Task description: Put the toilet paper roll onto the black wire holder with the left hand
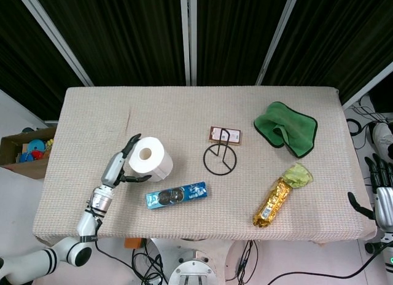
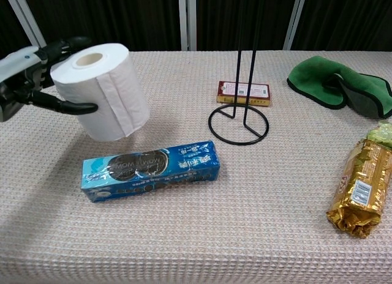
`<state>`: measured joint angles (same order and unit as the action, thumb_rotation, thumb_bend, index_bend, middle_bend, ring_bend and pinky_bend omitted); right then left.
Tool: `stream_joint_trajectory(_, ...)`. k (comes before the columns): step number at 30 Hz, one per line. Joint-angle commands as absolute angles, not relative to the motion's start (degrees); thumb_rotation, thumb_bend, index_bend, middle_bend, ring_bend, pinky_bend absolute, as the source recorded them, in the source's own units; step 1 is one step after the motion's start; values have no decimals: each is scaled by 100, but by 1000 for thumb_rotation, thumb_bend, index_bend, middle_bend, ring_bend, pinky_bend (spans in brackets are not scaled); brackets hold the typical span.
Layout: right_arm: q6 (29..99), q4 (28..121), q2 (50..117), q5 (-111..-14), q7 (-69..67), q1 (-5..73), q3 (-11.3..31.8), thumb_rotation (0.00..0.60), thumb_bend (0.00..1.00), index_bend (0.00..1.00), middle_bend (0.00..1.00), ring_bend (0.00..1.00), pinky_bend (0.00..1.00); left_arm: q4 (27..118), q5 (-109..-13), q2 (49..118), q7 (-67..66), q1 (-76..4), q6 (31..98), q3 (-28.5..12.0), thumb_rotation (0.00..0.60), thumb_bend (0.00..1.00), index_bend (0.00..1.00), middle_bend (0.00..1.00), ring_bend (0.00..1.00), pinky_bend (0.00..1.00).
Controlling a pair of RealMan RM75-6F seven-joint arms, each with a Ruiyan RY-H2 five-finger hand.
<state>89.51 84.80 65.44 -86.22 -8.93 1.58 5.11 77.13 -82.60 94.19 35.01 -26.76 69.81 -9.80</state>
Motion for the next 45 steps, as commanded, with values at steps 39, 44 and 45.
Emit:
stream_joint_trajectory(39,8908,8288,6569,-8586,-1131,138,508,600,258,0,0,0,0,9961,-6121,8796,1923,-5170,6004,-3027,600,286,58,533,243,220)
stream_joint_trajectory(44,8885,8242,6597,-8587,-1157,150,507,600,258,0,0,0,0,9951,-6126,8869,1903,-5174,6024,-2948,600,287,57,533,244,220)
stream_joint_trajectory(45,8882,8235,6604,-8587,-1158,151,507,600,258,0,0,0,0,9955,-6136,8893,1912,-5177,6024,-2931,600,287,57,533,244,220)
